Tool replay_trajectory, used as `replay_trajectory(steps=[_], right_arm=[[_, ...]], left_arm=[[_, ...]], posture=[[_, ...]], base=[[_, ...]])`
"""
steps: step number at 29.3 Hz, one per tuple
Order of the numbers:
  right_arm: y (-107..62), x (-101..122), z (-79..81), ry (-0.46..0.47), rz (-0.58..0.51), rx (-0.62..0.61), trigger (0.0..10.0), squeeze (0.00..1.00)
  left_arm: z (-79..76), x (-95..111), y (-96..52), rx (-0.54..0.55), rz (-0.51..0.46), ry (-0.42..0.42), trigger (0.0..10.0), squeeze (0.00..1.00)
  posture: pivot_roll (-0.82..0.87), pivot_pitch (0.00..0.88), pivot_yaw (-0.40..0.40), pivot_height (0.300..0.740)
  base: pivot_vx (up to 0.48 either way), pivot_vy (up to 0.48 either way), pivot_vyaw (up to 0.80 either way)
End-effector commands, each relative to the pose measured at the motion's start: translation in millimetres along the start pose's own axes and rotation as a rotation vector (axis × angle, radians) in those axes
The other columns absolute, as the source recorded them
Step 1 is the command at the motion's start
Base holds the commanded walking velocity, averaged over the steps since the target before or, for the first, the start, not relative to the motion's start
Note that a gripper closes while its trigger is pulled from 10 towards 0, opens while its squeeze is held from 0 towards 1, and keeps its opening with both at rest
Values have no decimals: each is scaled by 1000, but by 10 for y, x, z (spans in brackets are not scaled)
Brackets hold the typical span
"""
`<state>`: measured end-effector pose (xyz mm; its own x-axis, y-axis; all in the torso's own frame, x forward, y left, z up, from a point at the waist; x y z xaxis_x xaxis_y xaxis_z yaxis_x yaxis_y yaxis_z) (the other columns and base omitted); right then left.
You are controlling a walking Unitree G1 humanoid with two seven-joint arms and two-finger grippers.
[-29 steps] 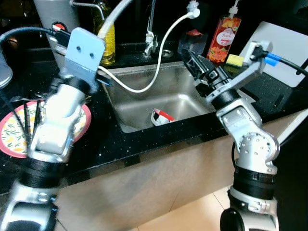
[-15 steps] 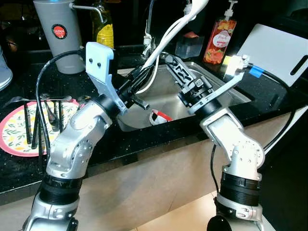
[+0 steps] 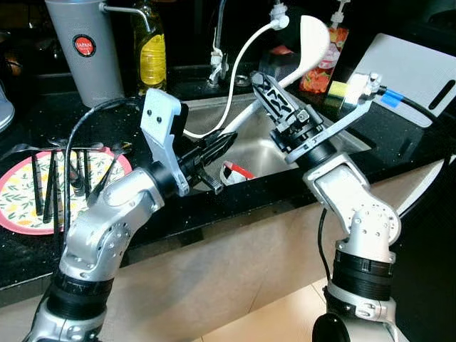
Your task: Kitchen organization
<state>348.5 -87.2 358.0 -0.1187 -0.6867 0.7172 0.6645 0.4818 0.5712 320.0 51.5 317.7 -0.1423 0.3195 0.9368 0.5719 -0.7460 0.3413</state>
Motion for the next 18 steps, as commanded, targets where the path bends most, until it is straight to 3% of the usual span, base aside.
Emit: replay_trajectory(steps=[1, 2, 3, 4, 5, 18], right_arm=[[2, 86, -12, -31, -23, -13, 4196, 0], [2, 97, -20, -35, -24, -17, 3176, 0], [1, 103, -24, -38, -25, -19, 1373, 0], [1, 103, -24, -38, -25, -19, 1373, 0], [1, 107, -27, -40, -25, -20, 0, 0], [-4, 104, -89, -66, -24, -52, 0, 0]], left_arm=[[3, -27, -39, 2, 25, 12, 10000, 0], [9, -26, -44, 5, 26, 11, 10000, 0], [5, -22, -47, 3, 26, 9, 10000, 0], [5, -22, -47, 3, 26, 9, 10000, 0], [-1, -18, -48, 0, 26, 9, 10000, 0], [-26, 34, -24, -5, 2, 9, 10000, 0]], posture=[[-102, 85, -69, 740], [-102, 85, -69, 740], [-102, 85, -69, 740], [-102, 85, -69, 740], [-102, 85, -69, 740], [-106, 78, -67, 740]], base=[[0, 0, 0], [0, 0, 0], [0, 0, 0], [0, 0, 0], [0, 0, 0], [0, 0, 0]])
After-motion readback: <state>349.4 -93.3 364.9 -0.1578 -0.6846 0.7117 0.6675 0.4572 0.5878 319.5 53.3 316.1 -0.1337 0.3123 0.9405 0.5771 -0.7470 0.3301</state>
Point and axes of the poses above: a point about 5 cm out from each wrist's last joint towards the gripper, its own y axis pointing out of the wrist towards the gripper, its own x axis along the axis of the wrist's last joint, z = x × y, the point moved 6 cm from there along y, pointing out of the wrist towards the gripper, and after that the axes turned 12 degrees about -y, right-handed, at the moved point
